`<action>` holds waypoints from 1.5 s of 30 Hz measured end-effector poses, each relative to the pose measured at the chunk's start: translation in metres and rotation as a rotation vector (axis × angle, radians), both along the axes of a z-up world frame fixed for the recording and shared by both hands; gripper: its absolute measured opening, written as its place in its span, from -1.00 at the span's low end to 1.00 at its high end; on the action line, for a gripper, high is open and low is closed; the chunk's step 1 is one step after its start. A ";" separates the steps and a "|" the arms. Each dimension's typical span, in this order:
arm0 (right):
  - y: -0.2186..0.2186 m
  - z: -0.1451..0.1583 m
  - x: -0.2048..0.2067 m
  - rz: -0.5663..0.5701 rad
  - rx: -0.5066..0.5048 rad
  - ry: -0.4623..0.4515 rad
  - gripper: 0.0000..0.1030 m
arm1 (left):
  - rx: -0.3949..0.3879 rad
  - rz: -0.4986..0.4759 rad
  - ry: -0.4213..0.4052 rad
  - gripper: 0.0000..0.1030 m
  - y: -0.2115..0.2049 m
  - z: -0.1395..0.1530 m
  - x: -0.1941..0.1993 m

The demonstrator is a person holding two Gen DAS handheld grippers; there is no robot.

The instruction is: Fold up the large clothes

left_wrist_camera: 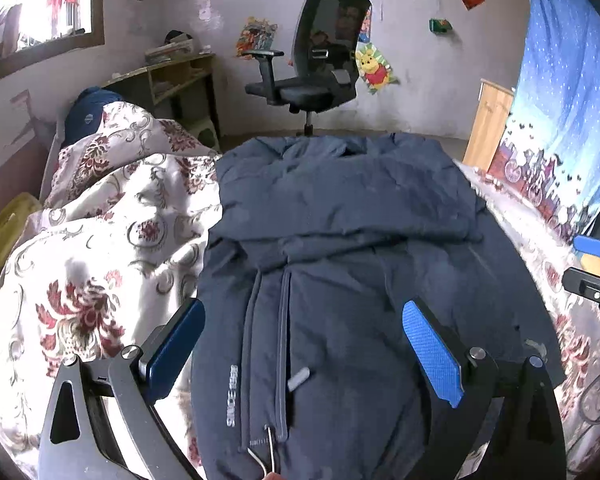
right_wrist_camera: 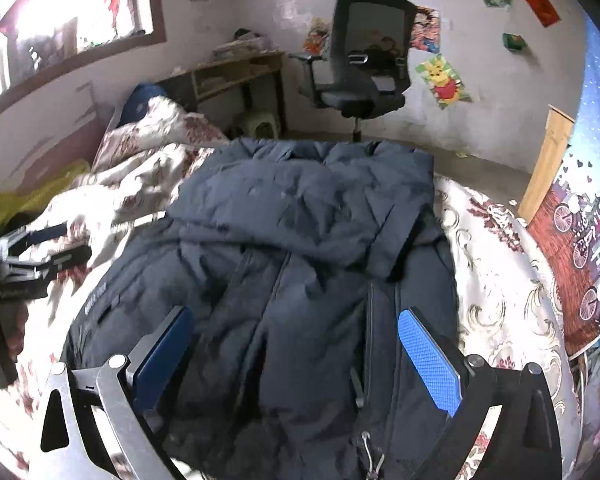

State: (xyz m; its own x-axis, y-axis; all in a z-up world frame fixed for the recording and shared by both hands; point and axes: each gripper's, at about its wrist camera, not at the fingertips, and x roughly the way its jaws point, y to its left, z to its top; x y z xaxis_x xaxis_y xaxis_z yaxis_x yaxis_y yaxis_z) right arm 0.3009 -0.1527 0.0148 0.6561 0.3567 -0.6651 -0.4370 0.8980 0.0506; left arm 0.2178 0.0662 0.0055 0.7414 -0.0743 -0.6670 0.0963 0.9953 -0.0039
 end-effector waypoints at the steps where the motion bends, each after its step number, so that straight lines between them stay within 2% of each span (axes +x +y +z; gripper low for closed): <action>1: -0.001 -0.004 -0.003 0.011 -0.008 0.004 1.00 | 0.003 -0.005 0.010 0.89 -0.001 -0.004 -0.003; 8: -0.014 -0.041 -0.025 0.100 -0.085 0.044 1.00 | 0.044 -0.014 0.050 0.89 -0.007 -0.040 -0.027; 16: -0.020 -0.087 -0.043 0.212 -0.178 0.099 1.00 | 0.106 -0.064 0.108 0.89 -0.005 -0.066 -0.059; 20: -0.024 -0.108 -0.048 0.240 -0.193 0.170 1.00 | 0.180 -0.092 0.150 0.89 -0.004 -0.080 -0.074; 24: -0.028 -0.124 -0.053 0.249 -0.220 0.225 1.00 | 0.177 -0.110 0.182 0.89 0.004 -0.092 -0.084; 33: -0.028 -0.142 -0.060 0.257 -0.257 0.290 1.00 | 0.188 -0.125 0.234 0.89 0.009 -0.109 -0.098; 39: -0.026 -0.152 -0.063 0.258 -0.291 0.315 1.00 | 0.202 -0.159 0.240 0.89 0.010 -0.118 -0.108; 45: -0.025 -0.158 -0.065 0.258 -0.317 0.318 1.00 | 0.282 -0.179 0.205 0.89 0.002 -0.128 -0.118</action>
